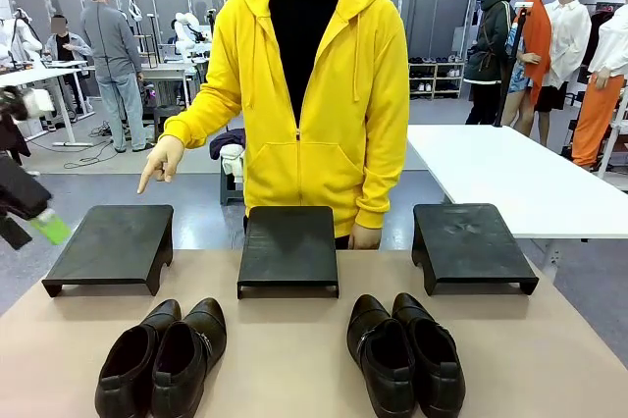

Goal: Place the shoes on the stand as instructed by the person.
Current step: Pick up one pair of Shoes and place it on the Shoes Stand indicated by the person.

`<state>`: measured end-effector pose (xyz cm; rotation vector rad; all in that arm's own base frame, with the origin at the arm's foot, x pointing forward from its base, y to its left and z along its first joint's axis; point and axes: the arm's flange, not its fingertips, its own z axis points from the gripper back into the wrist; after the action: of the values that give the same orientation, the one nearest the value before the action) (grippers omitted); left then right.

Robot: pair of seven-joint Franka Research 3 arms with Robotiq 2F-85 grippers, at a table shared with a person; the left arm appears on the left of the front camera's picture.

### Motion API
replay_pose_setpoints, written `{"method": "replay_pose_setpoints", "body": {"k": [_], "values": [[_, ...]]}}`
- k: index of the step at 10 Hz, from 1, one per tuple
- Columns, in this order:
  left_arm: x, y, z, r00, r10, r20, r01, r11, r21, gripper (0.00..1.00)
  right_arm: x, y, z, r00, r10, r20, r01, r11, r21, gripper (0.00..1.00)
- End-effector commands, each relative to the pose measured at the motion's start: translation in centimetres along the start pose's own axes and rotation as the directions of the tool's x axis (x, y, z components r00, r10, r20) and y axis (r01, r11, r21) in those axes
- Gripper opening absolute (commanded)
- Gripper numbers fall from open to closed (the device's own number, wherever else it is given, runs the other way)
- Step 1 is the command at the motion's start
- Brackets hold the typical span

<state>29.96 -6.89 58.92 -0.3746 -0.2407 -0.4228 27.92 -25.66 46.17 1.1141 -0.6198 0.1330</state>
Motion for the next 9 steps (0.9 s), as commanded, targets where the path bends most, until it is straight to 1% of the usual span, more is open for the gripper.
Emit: {"method": "replay_pose_setpoints", "body": {"k": [1, 2, 4, 5, 7, 8, 9], "values": [[0.7, -2.3, -2.9, 0.997, 0.074, -0.021, -0.071, 0.993, 0.093, 1.00, 0.0, 0.0, 0.0, 1.000, 0.013, 0.009, -0.013, 1.000, 0.011, 1.00], [0.9, -3.1, -4.6, 0.992, 0.124, 0.006, -0.123, 0.977, 0.175, 1.00, 0.0, 0.0, 0.0, 1.000, 0.013, 0.009, -0.013, 1.000, 0.011, 1.00], [0.6, -3.5, -8.1, 0.983, 0.171, 0.067, -0.183, 0.943, 0.278, 1.00, 0.0, 0.0, 0.0, 1.000, 0.013, 0.009, -0.013, 1.000, 0.011, 1.00], [0.5, -3.4, -9.8, 0.975, 0.207, 0.085, -0.223, 0.926, 0.305, 1.00, 0.0, 0.0, 0.0, 1.000, 0.013, 0.009, -0.013, 1.000, 0.011, 1.00], [0.0, -3.8, -12.9, 0.974, 0.214, 0.076, -0.228, 0.917, 0.329, 1.00, 0.0, 0.0, 0.0, 1.000, 0.013, 0.009, -0.013, 1.000, 0.011, 1.00], [-0.1, -3.7, -14.3, 0.965, 0.255, 0.060, -0.261, 0.913, 0.315, 1.00, 0.0, 0.0, 0.0, 1.000, 0.013, 0.009, -0.013, 1.000, 0.011, 1.00], [-0.2, -3.4, -15.7, 0.956, 0.288, 0.049, -0.287, 0.898, 0.333, 1.00, 0.0, 0.0, 0.0, 1.000, 0.013, 0.009, -0.013, 1.000, 0.011, 1.00]]}}
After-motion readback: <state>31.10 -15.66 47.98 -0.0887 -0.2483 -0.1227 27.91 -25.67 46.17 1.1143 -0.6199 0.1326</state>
